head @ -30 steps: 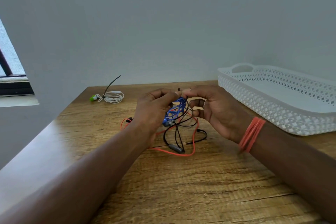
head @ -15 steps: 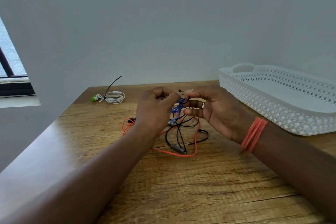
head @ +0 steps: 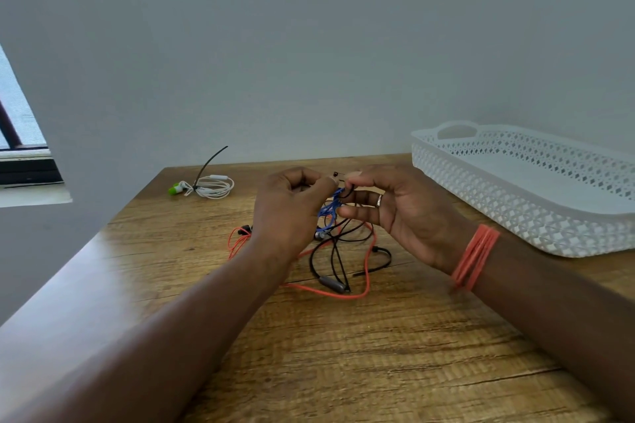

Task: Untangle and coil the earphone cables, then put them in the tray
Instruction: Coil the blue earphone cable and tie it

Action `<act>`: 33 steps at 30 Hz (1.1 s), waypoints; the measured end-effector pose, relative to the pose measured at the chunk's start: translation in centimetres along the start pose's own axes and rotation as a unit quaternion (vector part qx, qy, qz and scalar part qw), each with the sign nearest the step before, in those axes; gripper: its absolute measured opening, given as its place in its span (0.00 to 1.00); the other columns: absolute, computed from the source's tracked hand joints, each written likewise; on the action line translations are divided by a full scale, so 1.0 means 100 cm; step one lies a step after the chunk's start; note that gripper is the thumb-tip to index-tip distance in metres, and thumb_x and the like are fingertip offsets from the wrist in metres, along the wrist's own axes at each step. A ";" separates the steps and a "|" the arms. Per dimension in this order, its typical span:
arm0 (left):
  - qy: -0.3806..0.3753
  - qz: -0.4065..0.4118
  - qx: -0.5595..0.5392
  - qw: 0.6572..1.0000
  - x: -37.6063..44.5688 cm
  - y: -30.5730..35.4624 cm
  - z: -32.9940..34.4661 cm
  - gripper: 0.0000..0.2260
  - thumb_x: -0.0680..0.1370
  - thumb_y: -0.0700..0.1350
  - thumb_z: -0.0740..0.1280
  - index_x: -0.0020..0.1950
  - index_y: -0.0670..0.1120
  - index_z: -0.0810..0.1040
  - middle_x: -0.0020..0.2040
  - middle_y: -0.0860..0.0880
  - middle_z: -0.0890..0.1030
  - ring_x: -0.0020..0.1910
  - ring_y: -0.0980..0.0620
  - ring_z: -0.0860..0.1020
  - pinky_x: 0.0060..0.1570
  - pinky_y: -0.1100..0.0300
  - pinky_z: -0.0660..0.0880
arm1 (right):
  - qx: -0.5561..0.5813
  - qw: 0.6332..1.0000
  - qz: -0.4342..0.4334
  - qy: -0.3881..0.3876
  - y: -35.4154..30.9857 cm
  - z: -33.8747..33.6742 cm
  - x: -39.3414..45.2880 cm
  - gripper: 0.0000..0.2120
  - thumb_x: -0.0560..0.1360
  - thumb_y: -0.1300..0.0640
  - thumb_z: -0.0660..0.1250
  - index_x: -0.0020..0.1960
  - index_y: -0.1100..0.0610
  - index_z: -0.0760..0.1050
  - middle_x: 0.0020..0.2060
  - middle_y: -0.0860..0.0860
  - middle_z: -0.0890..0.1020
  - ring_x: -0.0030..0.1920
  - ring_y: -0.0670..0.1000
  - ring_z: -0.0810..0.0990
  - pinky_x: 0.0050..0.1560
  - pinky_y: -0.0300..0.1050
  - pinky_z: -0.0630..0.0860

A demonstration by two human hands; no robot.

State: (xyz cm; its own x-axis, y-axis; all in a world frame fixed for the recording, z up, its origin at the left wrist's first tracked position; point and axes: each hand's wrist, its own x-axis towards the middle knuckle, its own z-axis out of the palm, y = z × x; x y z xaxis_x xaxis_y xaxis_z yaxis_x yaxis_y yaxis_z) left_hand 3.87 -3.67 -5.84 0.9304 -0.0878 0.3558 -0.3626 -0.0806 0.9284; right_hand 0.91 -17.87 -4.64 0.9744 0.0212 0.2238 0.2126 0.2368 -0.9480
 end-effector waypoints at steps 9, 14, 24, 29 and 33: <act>-0.014 0.041 0.004 0.999 0.000 0.000 0.000 0.06 0.76 0.42 0.70 0.39 0.44 0.82 0.32 0.46 0.81 0.31 0.57 0.75 0.35 0.62 0.72 | 0.002 1.000 0.005 0.008 0.001 -0.003 0.002 0.06 0.75 0.66 0.65 0.43 0.67 0.79 0.40 0.58 0.81 0.43 0.53 0.81 0.40 0.42 0.81; -0.017 0.117 0.093 0.989 0.000 -0.001 -0.001 0.07 0.75 0.44 0.70 0.37 0.51 0.81 0.27 0.56 0.78 0.27 0.60 0.72 0.28 0.68 0.67 | -0.016 1.000 0.016 0.017 0.001 -0.005 0.002 0.05 0.75 0.64 0.67 0.44 0.67 0.80 0.41 0.57 0.82 0.43 0.53 0.82 0.41 0.44 0.82; -0.042 0.170 0.134 0.975 0.005 -0.002 -0.008 0.05 0.77 0.47 0.69 0.43 0.55 0.82 0.35 0.52 0.81 0.32 0.57 0.75 0.33 0.59 0.71 | -0.071 0.996 0.035 0.052 -0.002 -0.012 0.002 0.12 0.72 0.60 0.72 0.53 0.64 0.81 0.44 0.53 0.80 0.41 0.49 0.77 0.38 0.42 0.78; -0.063 0.162 0.141 0.975 0.002 -0.002 -0.006 0.06 0.78 0.46 0.68 0.45 0.54 0.82 0.38 0.57 0.83 0.38 0.61 0.78 0.40 0.59 0.73 | -0.086 0.996 0.030 0.021 -0.003 -0.015 0.003 0.07 0.74 0.60 0.70 0.51 0.59 0.83 0.44 0.53 0.81 0.44 0.49 0.77 0.42 0.43 0.78; -0.086 0.157 0.100 0.979 0.002 -0.001 -0.006 0.05 0.79 0.43 0.67 0.46 0.50 0.83 0.32 0.60 0.81 0.35 0.63 0.77 0.37 0.69 0.70 | -0.088 0.996 0.033 0.008 -0.002 -0.018 0.005 0.10 0.74 0.59 0.70 0.54 0.62 0.82 0.46 0.54 0.81 0.45 0.49 0.77 0.46 0.44 0.77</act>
State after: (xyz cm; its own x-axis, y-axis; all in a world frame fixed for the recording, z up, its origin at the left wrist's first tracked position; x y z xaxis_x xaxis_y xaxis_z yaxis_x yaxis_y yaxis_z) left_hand 4.15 -3.09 -5.78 0.7546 -0.3047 0.5812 -0.6488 -0.2137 0.7303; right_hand 1.51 -19.65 -4.71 0.9873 0.0142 0.1581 0.1569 0.0625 -0.9856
